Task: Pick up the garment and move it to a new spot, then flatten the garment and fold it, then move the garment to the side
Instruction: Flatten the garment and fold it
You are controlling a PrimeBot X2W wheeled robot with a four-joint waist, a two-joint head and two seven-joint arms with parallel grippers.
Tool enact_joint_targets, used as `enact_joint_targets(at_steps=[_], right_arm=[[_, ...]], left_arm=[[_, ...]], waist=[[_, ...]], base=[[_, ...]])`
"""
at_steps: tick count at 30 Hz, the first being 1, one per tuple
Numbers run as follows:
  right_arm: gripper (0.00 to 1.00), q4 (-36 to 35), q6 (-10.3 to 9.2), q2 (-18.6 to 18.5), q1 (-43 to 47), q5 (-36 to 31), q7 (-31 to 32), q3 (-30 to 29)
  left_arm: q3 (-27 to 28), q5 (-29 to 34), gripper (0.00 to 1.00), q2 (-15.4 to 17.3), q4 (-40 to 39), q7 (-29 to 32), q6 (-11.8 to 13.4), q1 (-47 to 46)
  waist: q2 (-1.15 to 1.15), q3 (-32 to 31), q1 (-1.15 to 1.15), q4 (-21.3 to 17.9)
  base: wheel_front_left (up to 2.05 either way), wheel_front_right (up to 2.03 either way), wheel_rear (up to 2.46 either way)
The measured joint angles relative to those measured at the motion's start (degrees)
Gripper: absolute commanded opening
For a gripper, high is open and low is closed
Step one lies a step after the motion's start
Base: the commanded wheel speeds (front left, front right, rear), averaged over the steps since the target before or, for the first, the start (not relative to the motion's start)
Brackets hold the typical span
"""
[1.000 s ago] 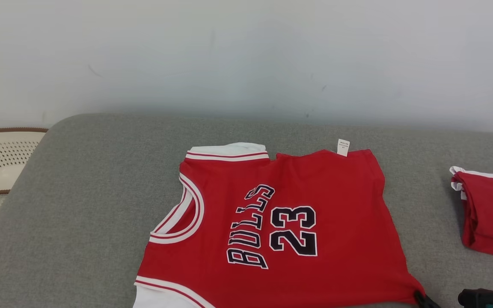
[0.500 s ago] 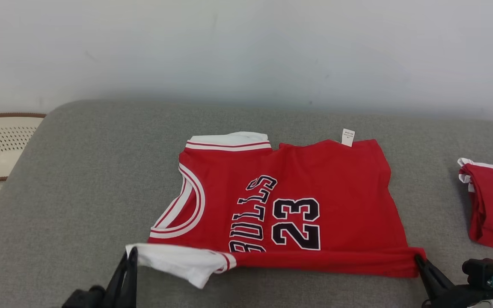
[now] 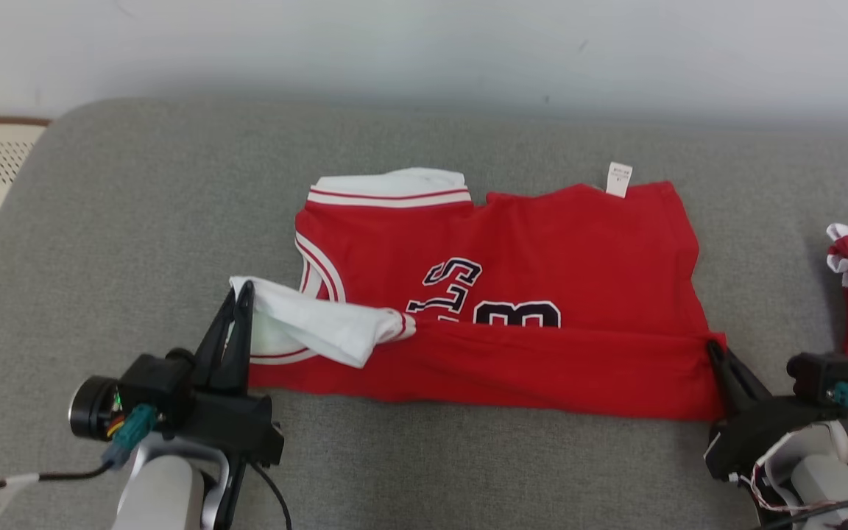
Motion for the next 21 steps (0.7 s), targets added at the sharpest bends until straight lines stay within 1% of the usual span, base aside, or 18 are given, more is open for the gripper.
enact_joint_targets(at_steps=[8,12,13,14,15,16,17,21], right_arm=[[0.00,3.03,-0.01,2.36,-5.65,-3.76,0.00,-1.52],[0.00,3.80,-0.01,3.70,-7.62,-4.86,0.00,-1.64],[0.12,4.02,-0.01,3.96,-8.03,-5.15,-0.01,-1.66],[0.39,4.10,0.00,4.14,-8.38,-5.44,-0.02,-1.97],[1.00,4.17,0.00,4.39,-8.71,-6.06,-0.02,-2.74],[1.00,4.19,0.00,4.61,-9.18,-6.55,-0.01,-3.60],[1.00,3.96,0.00,4.80,-9.50,-7.47,-0.01,-4.83],[1.00,2.11,0.00,5.91,-9.20,-11.81,0.00,-10.62]], left_arm=[[-0.42,1.52,0.00,0.00,7.43,0.00,0.92,-7.01],[-0.34,1.92,0.00,0.02,10.76,0.00,0.94,-9.21],[-0.25,1.92,0.00,0.02,11.52,0.01,0.96,-9.82],[-0.16,1.92,0.08,0.01,11.93,0.00,1.04,-10.29],[-0.02,1.91,0.64,0.01,12.76,0.00,1.38,-10.88],[0.20,1.81,0.88,0.02,13.32,0.00,1.63,-11.28],[0.52,1.67,1.00,0.01,13.51,0.00,2.19,-11.44],[0.76,1.31,1.00,-0.04,13.29,0.00,3.39,-12.05]], waist=[[0.00,4.99,0.01,-0.48],[0.01,6.78,0.01,-1.06],[0.00,7.16,0.00,-1.21],[0.00,7.51,0.00,-1.36],[0.00,7.84,0.00,-1.51],[0.00,8.13,0.00,-1.65],[0.01,8.39,0.00,-1.77],[0.01,8.72,0.00,-2.06]], base=[[0.00,0.00,0.00],[0.00,0.00,0.00],[0.00,0.00,0.00],[0.00,0.00,0.00],[0.00,0.00,0.00],[0.00,0.00,0.00],[0.00,0.00,0.00],[0.00,0.00,0.00]])
